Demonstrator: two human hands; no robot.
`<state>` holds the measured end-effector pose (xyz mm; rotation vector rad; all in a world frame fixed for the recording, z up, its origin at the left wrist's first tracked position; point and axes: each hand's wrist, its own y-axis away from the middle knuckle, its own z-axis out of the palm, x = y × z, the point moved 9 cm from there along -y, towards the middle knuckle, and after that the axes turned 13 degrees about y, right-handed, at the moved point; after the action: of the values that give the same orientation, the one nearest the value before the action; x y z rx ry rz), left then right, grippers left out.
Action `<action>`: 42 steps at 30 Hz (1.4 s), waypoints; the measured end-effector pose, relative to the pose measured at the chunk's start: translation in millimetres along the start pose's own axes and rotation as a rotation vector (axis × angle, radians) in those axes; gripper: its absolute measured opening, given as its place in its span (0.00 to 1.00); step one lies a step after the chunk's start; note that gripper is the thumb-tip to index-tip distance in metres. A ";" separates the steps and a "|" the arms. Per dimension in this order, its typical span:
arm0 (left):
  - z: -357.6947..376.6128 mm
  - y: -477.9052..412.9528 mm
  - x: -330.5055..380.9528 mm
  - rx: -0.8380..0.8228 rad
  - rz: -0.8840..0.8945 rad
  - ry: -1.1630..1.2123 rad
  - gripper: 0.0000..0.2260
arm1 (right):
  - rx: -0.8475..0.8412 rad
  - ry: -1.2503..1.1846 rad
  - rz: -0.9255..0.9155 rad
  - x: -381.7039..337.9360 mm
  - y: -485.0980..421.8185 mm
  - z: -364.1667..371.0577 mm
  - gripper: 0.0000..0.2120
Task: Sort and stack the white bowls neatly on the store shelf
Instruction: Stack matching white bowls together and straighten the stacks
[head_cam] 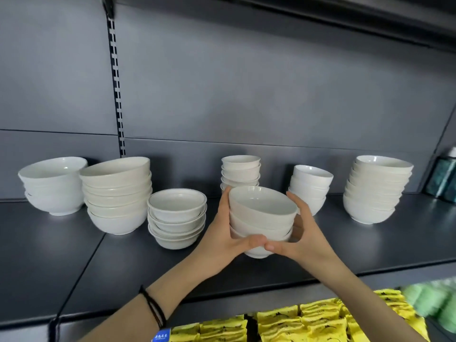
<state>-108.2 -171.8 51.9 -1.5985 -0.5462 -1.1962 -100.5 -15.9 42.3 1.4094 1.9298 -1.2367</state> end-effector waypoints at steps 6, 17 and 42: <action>-33.8 48.6 48.9 0.038 0.017 0.061 0.45 | 0.036 -0.024 -0.049 -71.1 30.5 23.2 0.51; -200.7 176.0 146.4 0.189 0.106 -0.120 0.44 | -0.076 -0.149 -0.135 -209.8 47.7 192.9 0.51; -502.1 228.3 90.2 0.353 -0.106 -0.139 0.52 | -0.505 -0.077 -0.141 -255.5 -67.7 501.4 0.56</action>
<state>-102.2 -729.9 21.4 -1.3682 -0.8902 -1.0038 -138.3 -580.9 15.9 0.9669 2.1193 -0.7633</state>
